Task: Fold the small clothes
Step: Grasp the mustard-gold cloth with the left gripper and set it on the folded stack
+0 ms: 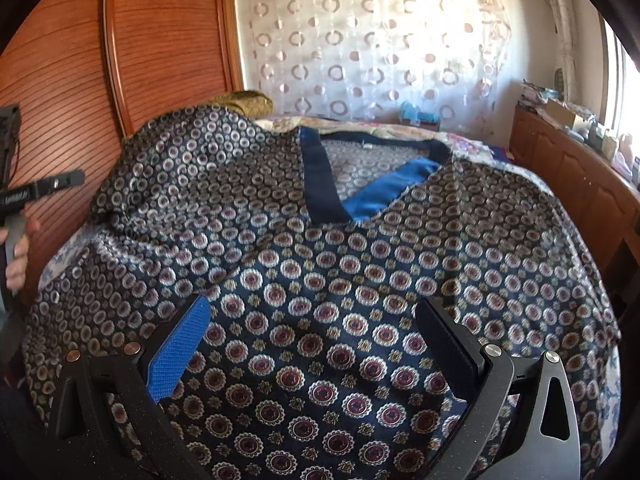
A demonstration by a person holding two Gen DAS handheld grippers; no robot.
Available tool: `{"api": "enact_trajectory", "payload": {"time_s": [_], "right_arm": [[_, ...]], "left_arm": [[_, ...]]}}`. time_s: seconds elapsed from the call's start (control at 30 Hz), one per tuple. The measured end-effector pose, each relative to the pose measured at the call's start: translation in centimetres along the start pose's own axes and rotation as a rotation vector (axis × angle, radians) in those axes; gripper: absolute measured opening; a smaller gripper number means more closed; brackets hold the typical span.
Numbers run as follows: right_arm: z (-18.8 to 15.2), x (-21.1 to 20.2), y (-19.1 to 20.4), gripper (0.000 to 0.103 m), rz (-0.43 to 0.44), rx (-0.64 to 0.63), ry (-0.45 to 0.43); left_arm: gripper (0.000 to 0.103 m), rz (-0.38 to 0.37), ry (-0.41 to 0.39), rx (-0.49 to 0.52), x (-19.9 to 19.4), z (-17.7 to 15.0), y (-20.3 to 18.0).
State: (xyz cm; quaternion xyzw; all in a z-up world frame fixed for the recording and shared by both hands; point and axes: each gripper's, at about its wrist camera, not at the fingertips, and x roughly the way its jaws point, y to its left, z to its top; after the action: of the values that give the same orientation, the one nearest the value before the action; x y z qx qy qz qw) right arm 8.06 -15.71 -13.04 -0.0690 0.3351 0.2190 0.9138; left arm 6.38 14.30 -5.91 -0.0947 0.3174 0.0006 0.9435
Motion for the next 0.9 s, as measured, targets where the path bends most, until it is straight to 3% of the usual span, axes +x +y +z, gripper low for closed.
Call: {"api": "enact_trajectory", "payload": {"time_s": [0.27,0.33,0.4,0.47,0.5,0.53,0.63,0.9], "right_arm": [[-0.3,0.2,0.4,0.103,-0.013,-0.015,-0.007],[-0.3,0.3,0.5,0.103,-0.010,-0.018,-0.009],[-0.3,0.3,0.3,0.103,0.000,-0.012,-0.008],[-0.3,0.2,0.1,0.103,0.009,-0.001,-0.009],[-0.4,0.2,0.0,0.103,0.014,0.004,-0.011],[-0.3,0.3,0.0,0.103,0.014,0.007,-0.011],[-0.3,0.3,0.1,0.103,0.017,0.008,-0.013],[-0.4,0.3,0.4,0.103,0.009,-0.003,-0.018]], "left_arm": [[0.075,-0.104,0.079,-0.089,3.6,2.0,2.0],[0.058,-0.132,0.089,-0.102,4.5,2.5,2.4],[0.055,-0.137,0.106,-0.111,5.3,2.7,2.6],[0.044,-0.137,0.118,-0.109,5.8,2.8,2.9],[0.034,-0.130,0.128,-0.101,6.1,2.8,2.9],[0.017,-0.121,0.134,-0.091,6.3,2.7,2.8],[0.003,-0.091,0.106,-0.037,5.7,3.0,2.1],[0.000,-0.100,0.075,0.119,4.0,5.6,-2.7]]}}
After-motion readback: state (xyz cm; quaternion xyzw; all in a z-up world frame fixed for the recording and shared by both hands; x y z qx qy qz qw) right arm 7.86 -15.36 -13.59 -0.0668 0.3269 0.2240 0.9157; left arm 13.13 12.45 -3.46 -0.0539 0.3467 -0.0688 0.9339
